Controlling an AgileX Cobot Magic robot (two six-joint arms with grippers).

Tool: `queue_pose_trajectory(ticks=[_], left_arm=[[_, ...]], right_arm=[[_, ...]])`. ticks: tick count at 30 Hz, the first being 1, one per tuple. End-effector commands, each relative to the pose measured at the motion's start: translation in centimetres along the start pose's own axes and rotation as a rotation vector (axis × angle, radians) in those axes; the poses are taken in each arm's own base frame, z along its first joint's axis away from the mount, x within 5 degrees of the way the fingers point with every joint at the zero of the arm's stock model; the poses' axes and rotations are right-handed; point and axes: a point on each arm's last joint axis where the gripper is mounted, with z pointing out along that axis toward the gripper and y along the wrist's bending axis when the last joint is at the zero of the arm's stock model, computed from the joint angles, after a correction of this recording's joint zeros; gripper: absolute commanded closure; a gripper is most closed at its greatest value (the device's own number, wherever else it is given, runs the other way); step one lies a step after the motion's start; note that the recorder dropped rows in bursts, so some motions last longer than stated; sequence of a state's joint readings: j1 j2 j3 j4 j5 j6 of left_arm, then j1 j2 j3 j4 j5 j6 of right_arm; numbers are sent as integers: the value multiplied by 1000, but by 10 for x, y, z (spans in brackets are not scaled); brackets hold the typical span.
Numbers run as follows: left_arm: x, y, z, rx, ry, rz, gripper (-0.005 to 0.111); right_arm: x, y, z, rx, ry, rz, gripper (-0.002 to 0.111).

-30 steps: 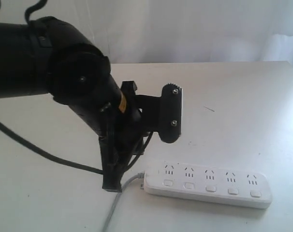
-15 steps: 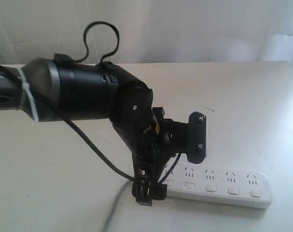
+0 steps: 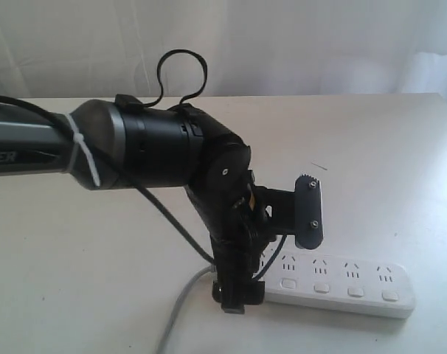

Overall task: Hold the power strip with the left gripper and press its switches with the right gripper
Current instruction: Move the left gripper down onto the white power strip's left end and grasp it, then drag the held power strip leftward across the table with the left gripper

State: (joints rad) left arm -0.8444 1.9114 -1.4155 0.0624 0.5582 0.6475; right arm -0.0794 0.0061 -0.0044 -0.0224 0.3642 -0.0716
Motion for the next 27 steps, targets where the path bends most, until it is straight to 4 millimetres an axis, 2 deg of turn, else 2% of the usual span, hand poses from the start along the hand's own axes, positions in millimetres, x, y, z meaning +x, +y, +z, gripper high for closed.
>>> queue_pose_trajectory(ticks=[1,8,19,24,27], left_arm=[[-3,5,5,42,96,23,16],[-9,12,22,94,151,63,16],[-5,9,55,165,209,114,17],[-9,12,57,126,169,137,18],[-5,21,56,68,187,147,19]], right_arm=[[0,0,0,1,-13,4,108],[0,0,0,1,-13,4,108],[0,0,0,1,-13,4,108],[0,0,0,1,-13,4,108],[0,0,0,1,-13,4,108]])
